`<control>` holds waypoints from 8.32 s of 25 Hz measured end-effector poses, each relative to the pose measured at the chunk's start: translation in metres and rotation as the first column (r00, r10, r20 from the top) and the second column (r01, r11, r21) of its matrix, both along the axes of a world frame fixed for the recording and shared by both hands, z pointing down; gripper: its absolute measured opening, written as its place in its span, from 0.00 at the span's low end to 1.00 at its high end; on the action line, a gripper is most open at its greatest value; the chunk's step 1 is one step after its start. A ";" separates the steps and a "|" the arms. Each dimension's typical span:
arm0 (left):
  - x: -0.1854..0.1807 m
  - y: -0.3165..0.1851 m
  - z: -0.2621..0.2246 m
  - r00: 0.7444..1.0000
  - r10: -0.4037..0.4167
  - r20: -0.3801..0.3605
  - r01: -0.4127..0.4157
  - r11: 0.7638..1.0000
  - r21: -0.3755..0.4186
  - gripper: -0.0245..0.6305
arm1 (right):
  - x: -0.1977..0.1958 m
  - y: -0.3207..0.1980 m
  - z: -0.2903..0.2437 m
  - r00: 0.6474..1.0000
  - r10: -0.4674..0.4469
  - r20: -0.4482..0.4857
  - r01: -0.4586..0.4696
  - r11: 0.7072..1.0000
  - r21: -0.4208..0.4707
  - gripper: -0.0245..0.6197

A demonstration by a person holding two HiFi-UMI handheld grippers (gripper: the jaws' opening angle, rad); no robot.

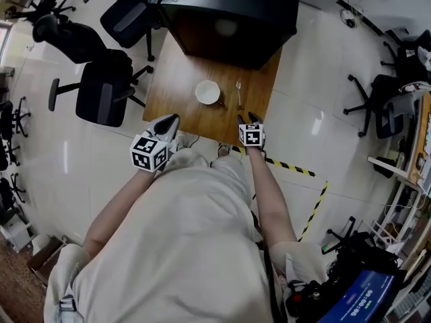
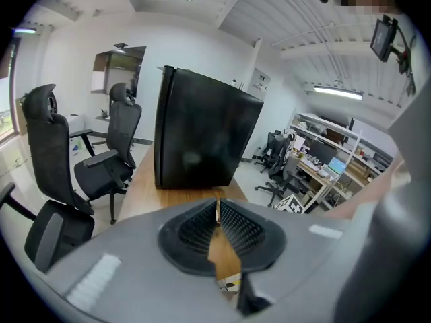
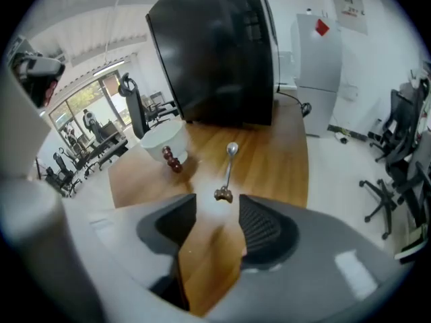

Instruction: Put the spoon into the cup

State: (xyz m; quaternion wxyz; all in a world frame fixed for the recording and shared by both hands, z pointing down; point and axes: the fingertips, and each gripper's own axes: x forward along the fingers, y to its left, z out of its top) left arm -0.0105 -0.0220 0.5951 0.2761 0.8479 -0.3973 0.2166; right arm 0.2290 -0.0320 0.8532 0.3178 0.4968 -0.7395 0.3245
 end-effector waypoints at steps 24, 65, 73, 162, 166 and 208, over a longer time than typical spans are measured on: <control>-0.001 0.021 -0.007 0.976 -0.203 0.084 0.204 0.979 0.002 0.04 | -0.021 -0.033 0.040 0.984 -0.179 -0.023 0.177 0.982 -0.058 0.34; -0.004 -0.090 0.005 0.998 0.016 -0.068 -0.017 1.000 -0.010 0.04 | -0.031 -0.034 -0.128 0.996 0.039 0.079 -0.052 0.986 0.160 0.23; -0.020 -0.094 0.014 0.993 0.043 -0.110 -0.046 0.999 -0.025 0.04 | -0.086 -0.033 -0.135 0.995 -0.085 0.049 0.078 0.988 0.133 0.23; -0.178 -0.082 0.043 0.973 0.121 -0.197 -0.129 0.991 -0.025 0.04 | -0.244 -0.052 -0.243 0.893 0.035 0.449 -0.181 0.940 0.288 0.27; -0.189 -0.076 0.033 0.973 0.076 -0.216 -0.080 0.997 -0.009 0.04 | -0.242 -0.040 -0.251 0.884 0.031 0.466 -0.184 0.940 0.287 0.27; -0.125 0.242 -0.003 0.933 -0.028 -0.359 0.020 0.999 -0.025 0.04 | -0.056 0.343 -0.260 0.819 0.350 0.455 -0.538 0.743 0.398 0.27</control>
